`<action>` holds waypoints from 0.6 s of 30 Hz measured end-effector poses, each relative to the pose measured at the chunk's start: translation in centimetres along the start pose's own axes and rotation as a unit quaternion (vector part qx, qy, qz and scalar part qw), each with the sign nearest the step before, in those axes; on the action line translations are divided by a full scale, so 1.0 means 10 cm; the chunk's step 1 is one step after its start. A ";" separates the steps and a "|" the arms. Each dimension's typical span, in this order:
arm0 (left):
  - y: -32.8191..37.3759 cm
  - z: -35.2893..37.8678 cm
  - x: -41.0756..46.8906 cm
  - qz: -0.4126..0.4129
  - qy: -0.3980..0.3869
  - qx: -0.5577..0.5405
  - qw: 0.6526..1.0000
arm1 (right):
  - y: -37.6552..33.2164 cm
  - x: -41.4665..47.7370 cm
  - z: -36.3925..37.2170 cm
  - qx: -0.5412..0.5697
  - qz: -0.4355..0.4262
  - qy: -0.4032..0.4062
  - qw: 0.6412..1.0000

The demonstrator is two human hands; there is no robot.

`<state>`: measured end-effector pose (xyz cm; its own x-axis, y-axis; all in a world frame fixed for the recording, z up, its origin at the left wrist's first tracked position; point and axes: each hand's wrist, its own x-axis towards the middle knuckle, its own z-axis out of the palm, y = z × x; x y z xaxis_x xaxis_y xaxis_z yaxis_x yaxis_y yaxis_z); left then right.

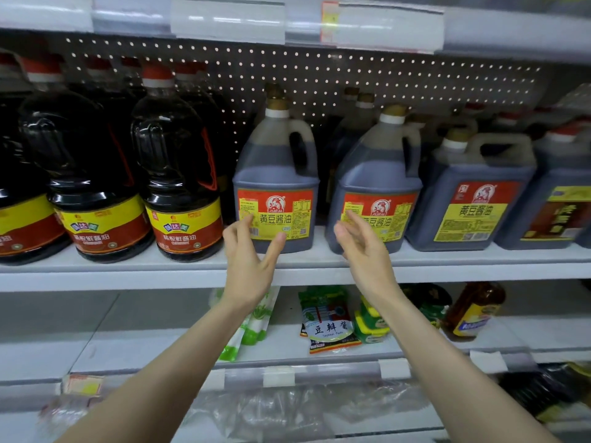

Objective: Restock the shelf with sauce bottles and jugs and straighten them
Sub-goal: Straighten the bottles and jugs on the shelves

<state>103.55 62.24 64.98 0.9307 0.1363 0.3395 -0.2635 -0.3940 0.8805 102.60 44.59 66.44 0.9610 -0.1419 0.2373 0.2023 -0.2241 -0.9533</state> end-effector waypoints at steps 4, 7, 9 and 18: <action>0.15 0.27 -0.06 0.007 -0.034 -0.007 0.999 | 0.09 -0.09 -0.36 -0.018 0.002 0.052 0.998; 0.23 0.51 -0.04 -0.005 -0.066 -0.042 0.997 | 0.12 -0.08 -0.61 -0.028 -0.004 0.076 0.997; 0.28 0.71 -0.04 -0.008 -0.086 -0.057 0.995 | 0.18 -0.03 -0.76 -0.034 0.002 0.089 0.995; 0.29 1.31 0.19 -0.014 -0.077 -0.084 0.993 | 0.47 0.41 -0.99 -0.008 0.011 -0.012 1.000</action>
<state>107.91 49.42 63.81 0.9627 -0.0003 0.2707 -0.2633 -0.2331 0.9361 105.60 33.41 64.79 0.9693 -0.1244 0.2119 0.1784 -0.2367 -0.9551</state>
